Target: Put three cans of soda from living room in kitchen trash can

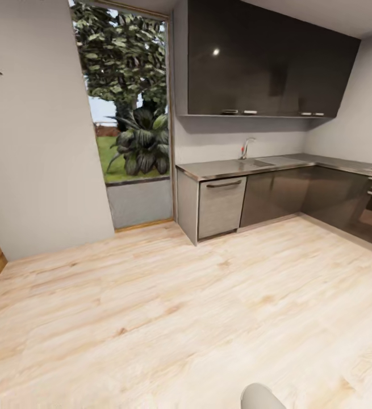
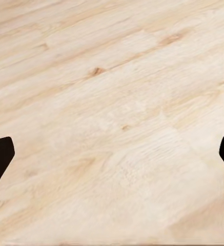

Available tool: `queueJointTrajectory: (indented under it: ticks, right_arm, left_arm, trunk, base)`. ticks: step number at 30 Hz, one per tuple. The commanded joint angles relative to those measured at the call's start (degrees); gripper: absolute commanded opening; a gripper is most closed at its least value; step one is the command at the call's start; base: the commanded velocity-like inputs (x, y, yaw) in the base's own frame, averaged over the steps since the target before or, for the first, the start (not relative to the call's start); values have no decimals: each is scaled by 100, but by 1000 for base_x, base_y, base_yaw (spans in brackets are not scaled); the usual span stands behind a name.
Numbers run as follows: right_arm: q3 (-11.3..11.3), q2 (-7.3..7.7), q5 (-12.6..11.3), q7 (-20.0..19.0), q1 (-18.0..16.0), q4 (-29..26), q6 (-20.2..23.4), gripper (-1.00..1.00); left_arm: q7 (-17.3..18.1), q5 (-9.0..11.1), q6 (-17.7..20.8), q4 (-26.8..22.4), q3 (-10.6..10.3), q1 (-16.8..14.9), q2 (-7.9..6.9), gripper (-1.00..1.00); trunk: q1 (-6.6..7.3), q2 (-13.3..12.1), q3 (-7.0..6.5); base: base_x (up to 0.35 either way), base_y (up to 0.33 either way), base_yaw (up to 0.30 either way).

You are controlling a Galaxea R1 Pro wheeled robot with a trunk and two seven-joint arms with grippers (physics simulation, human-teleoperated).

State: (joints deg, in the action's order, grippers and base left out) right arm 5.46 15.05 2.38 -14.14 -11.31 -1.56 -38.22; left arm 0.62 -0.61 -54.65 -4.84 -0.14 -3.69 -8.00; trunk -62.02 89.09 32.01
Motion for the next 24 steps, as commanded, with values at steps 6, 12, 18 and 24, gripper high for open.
queueJointTrajectory:
  ticks: [6, 12, 18, 24]
  right_arm:
    - [69, -2, -9, -28, -2, -11, 6, -100]
    - [70, -2, -15, -27, -2, -14, 7, -100]
    - [52, -19, -4, -27, -2, -11, 7, -100]
    - [52, -51, -1, -27, -2, -11, 7, -100]
  left_arm:
    - [2, 0, -1, 0, 1, 0, 0, 100]
    - [1, 4, -3, 0, 0, 0, 0, 100]
    - [1, 8, -10, 0, -1, 0, 0, 100]
    - [2, 9, -10, 0, 1, 0, 0, 100]
  trunk:
    - [0, 0, 24]
    - [0, 0, 43]
    - [0, 0, 62]
    - [0, 0, 98]
  base:
    - [0, -286, 213]
    - [0, -260, 156]
    - [0, -69, 79]
    - [0, -6, 168]
